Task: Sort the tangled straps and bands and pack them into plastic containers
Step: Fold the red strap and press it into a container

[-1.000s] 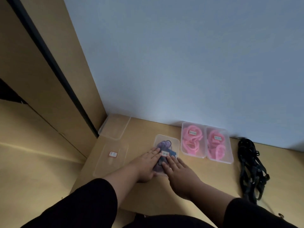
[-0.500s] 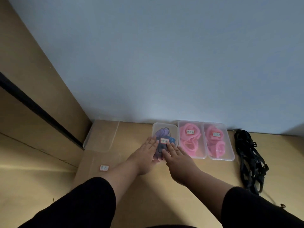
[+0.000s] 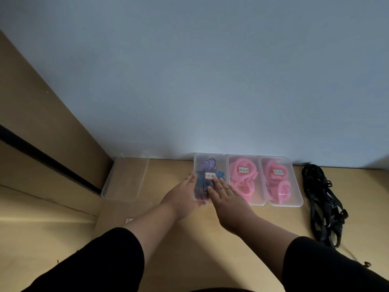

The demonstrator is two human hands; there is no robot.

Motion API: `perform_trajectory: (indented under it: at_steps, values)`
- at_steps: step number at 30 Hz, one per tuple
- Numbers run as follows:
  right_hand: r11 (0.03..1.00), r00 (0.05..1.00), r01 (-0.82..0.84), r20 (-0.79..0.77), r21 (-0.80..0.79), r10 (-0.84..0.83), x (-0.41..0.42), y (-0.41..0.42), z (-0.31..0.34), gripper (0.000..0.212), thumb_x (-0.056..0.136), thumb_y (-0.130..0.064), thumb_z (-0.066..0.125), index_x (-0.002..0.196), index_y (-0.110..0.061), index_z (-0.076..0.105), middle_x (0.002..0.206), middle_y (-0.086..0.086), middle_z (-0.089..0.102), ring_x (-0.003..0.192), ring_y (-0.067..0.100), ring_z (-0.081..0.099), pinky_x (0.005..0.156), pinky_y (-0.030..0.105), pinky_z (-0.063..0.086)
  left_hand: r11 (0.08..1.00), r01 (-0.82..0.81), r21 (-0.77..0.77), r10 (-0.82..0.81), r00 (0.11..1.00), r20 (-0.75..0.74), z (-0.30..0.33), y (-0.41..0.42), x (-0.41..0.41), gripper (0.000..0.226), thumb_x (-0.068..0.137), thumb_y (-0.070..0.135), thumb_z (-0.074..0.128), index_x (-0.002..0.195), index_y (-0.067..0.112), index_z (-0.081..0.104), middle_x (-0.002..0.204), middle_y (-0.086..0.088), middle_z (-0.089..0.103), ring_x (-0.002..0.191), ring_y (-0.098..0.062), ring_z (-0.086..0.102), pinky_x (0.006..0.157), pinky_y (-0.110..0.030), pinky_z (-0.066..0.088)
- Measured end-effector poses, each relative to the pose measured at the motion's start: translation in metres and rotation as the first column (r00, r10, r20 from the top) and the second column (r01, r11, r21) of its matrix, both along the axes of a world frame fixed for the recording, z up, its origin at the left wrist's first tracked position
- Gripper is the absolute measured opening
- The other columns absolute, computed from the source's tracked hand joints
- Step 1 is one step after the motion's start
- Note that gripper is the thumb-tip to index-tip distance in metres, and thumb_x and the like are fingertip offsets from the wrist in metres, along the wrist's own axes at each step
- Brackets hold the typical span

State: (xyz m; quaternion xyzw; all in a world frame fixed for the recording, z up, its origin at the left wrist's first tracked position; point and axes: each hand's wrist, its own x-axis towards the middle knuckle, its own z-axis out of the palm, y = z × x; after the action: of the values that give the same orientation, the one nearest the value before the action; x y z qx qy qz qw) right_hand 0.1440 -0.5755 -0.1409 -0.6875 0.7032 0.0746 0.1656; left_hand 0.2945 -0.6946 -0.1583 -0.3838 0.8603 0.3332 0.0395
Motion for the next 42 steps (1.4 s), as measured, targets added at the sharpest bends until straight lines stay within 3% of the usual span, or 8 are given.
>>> perform_trajectory:
  at_steps: [2, 4, 7, 20, 25, 30, 37, 42]
  values:
    - [1.000, 1.000, 0.007, 0.008, 0.015, -0.008, -0.001, 0.000, -0.001, 0.086, 0.079, -0.027, -0.019, 0.159, -0.009, 0.006, 0.163, 0.014, -0.012, 0.154, 0.034, -0.006, 0.121, 0.041, -0.004, 1.000, -0.001, 0.000, 0.001, 1.000, -0.007, 0.003, 0.001, -0.001, 0.101, 0.090, 0.049, 0.067, 0.159, 0.010, 0.005, 0.168, -0.002, 0.001, 0.153, -0.010, 0.004, 0.118, -0.019, 0.009]
    - [1.000, 1.000, 0.029, -0.013, 0.007, -0.029, -0.002, 0.000, 0.000, 0.060, 0.102, -0.029, 0.001, 0.160, -0.012, 0.003, 0.163, 0.010, -0.015, 0.154, 0.031, -0.009, 0.118, 0.038, -0.009, 1.000, -0.017, 0.007, 0.017, 1.000, -0.015, 0.007, 0.004, 0.000, 0.100, 0.090, 0.053, 0.064, 0.159, 0.011, 0.006, 0.168, -0.002, 0.002, 0.153, -0.012, 0.005, 0.120, -0.024, 0.011]
    - [1.000, 1.000, 0.022, -0.019, 0.013, -0.022, -0.005, 0.003, 0.008, 0.062, 0.109, -0.033, 0.029, 0.160, -0.014, -0.001, 0.166, 0.010, -0.011, 0.154, 0.026, -0.010, 0.116, 0.035, -0.013, 0.999, -0.035, -0.012, 0.035, 0.999, -0.014, 0.014, 0.009, 0.000, 0.097, 0.092, 0.056, 0.059, 0.159, 0.012, 0.005, 0.168, -0.002, 0.001, 0.154, -0.013, 0.002, 0.122, -0.028, 0.010]
    - [0.997, 0.993, 0.080, -0.087, 0.012, -0.079, -0.036, 0.067, 0.045, 0.065, 0.108, -0.036, 0.029, 0.159, -0.012, -0.004, 0.168, 0.007, -0.006, 0.155, 0.021, -0.008, 0.115, 0.033, -0.012, 0.974, 0.129, -0.188, -0.140, 0.989, -0.046, 0.048, 0.058, -0.038, 0.073, 0.101, 0.037, 0.050, 0.159, 0.011, 0.015, 0.167, 0.000, 0.013, 0.154, -0.014, 0.006, 0.120, -0.026, 0.009]
    - [0.998, 0.995, 0.064, -0.074, -0.011, -0.065, -0.042, 0.084, 0.058, 0.065, 0.108, -0.033, 0.031, 0.159, -0.010, 0.000, 0.168, 0.009, -0.001, 0.155, 0.022, -0.003, 0.113, 0.030, -0.011, 0.971, -0.031, -0.237, 0.007, 0.995, -0.102, 0.056, 0.064, -0.032, 0.059, 0.095, 0.030, 0.056, 0.148, 0.011, 0.040, 0.148, -0.006, 0.047, 0.135, -0.024, 0.043, 0.112, -0.032, 0.033]
    - [0.996, 0.999, 0.014, -0.029, -0.086, -0.016, -0.022, 0.068, 0.062, 0.063, 0.107, -0.032, 0.035, 0.160, -0.013, 0.007, 0.168, 0.008, 0.009, 0.155, 0.022, 0.006, 0.114, 0.030, -0.008, 0.937, -0.139, -0.320, 0.149, 0.989, 0.007, 0.059, 0.046, 0.021, 0.041, 0.090, 0.022, 0.050, 0.130, 0.011, 0.055, 0.127, -0.009, 0.056, 0.116, -0.033, 0.053, 0.094, -0.038, 0.046]
    - [0.991, 0.996, -0.087, 0.027, -0.101, 0.090, 0.038, 0.032, 0.060, 0.062, 0.106, -0.030, 0.039, 0.160, -0.014, 0.013, 0.167, 0.006, 0.015, 0.154, 0.022, 0.012, 0.121, 0.031, 0.001, 0.860, -0.299, -0.412, 0.371, 0.922, 0.105, 0.053, 0.014, 0.108, 0.025, 0.091, 0.015, 0.045, 0.112, 0.015, 0.057, 0.116, -0.003, 0.057, 0.099, -0.021, 0.050, 0.083, -0.032, 0.043]
    - [0.988, 0.986, -0.144, 0.076, -0.058, 0.149, 0.073, 0.005, 0.057, 0.063, 0.104, -0.028, 0.043, 0.160, -0.016, 0.016, 0.166, 0.003, 0.018, 0.152, 0.024, 0.018, 0.123, 0.034, 0.015, 0.865, -0.274, -0.422, 0.375, 0.910, 0.178, 0.048, -0.007, 0.142, 0.015, 0.094, 0.020, 0.043, 0.097, 0.016, 0.056, 0.110, -0.003, 0.057, 0.099, -0.023, 0.052, 0.077, -0.032, 0.039]
